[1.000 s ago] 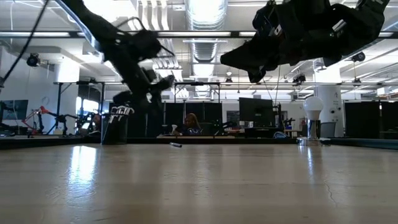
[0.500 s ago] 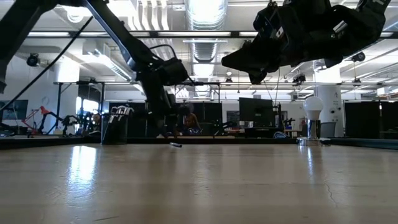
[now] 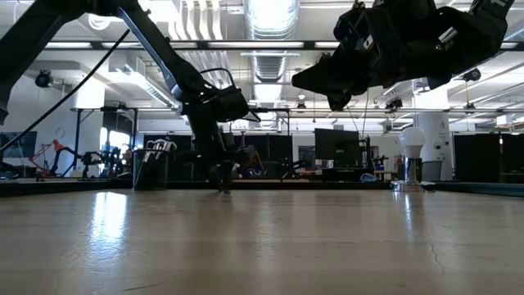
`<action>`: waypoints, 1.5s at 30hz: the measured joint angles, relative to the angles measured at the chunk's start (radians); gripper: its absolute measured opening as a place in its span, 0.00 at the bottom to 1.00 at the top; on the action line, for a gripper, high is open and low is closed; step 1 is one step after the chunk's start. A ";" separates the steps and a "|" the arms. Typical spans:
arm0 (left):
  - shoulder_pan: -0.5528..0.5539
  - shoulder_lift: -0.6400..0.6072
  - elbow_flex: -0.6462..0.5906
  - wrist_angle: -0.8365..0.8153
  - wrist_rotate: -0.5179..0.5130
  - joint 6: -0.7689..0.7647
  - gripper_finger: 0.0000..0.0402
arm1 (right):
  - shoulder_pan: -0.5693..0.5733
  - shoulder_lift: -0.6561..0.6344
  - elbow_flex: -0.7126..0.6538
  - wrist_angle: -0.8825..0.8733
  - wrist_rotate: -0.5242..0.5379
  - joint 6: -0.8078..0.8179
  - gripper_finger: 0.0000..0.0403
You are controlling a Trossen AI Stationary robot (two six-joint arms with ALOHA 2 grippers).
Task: Put items in baskets/containers
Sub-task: Put the eyeshadow brush into the pen holder
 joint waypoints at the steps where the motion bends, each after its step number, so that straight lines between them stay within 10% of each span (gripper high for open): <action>1: -0.001 -0.002 0.000 -0.001 0.001 0.024 0.22 | 0.000 0.000 0.000 0.000 0.000 0.000 0.07; 6: -0.026 -0.017 -0.002 0.002 0.065 0.139 0.04 | 0.000 -0.004 0.000 -0.001 0.000 0.000 0.07; 16: -0.245 -0.041 -0.007 0.030 0.150 0.187 0.01 | 0.000 -0.038 -0.024 -0.027 -0.006 -0.018 0.07; 29: -0.460 -0.060 -0.010 0.153 0.112 0.158 0.00 | 0.000 -0.386 -0.079 -0.519 -0.008 -0.101 0.07; 45: -0.545 -0.117 -0.025 -0.186 0.040 0.160 0.25 | 0.000 -0.453 -0.131 -0.520 0.029 -0.116 0.07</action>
